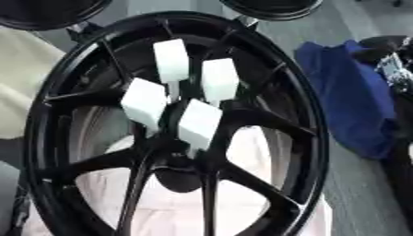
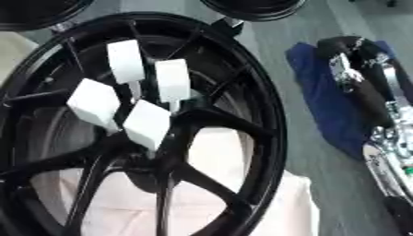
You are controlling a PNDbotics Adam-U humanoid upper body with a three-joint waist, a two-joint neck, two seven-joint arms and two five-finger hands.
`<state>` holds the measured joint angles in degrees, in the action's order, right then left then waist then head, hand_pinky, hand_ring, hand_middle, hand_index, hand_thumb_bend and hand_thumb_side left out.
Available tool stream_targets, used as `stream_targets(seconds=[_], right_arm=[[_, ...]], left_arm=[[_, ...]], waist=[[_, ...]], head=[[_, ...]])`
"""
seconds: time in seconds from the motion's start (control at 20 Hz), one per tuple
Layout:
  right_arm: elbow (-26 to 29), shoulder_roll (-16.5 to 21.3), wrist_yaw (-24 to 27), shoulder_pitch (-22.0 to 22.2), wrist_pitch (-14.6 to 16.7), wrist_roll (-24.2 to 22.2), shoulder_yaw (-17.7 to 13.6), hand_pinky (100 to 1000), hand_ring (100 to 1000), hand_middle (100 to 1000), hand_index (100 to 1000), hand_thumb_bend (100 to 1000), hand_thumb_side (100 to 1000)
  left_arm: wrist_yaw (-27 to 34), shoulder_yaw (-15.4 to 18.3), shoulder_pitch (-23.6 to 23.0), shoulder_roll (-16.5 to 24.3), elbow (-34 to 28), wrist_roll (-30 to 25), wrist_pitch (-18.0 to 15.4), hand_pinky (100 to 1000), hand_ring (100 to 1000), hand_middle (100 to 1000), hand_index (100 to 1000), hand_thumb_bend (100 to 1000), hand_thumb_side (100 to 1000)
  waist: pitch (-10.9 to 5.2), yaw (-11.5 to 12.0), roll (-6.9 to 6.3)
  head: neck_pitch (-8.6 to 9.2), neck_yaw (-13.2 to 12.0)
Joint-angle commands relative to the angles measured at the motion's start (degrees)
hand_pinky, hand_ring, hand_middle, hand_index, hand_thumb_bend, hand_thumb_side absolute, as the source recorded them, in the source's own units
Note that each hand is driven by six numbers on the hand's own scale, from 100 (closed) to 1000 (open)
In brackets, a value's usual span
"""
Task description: Pull the pin out of the wheel hub.
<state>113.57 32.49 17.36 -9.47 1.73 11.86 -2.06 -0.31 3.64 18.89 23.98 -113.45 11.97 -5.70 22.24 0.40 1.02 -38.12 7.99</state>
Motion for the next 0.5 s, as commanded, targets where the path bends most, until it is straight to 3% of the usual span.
stream_targets(seconds=[0.05, 0.25, 0.5], right_arm=[[1.0, 1.7, 0.0, 0.2, 0.1, 0.0, -0.6, 846, 709, 680, 657, 148, 473], [1.0, 2.2, -0.2, 0.8, -0.1, 0.0, -0.5, 846, 709, 680, 657, 147, 475], [1.0, 3.0, -0.4, 1.3, -0.3, 0.0, -0.4, 845, 709, 680, 657, 145, 476]], left_arm=[[-3.3, -0.9, 1.1, 8.7, -1.1, -4.3, -1.0, 902, 520, 566, 741, 302, 620], [-9.3, -3.8, 1.7, 21.9, -1.1, -15.3, -2.3, 885, 555, 601, 769, 305, 654], [-11.4, -7.8, 3.5, 35.8, -1.1, -27.1, -2.7, 870, 653, 668, 796, 352, 632]], waist=[[-1.86, 0.0, -0.42], [-2.37, -0.1, -1.21], [-2.78, -0.2, -1.92]], head=[[0.05, 0.6], [-0.19, 1.1], [-0.29, 1.5]])
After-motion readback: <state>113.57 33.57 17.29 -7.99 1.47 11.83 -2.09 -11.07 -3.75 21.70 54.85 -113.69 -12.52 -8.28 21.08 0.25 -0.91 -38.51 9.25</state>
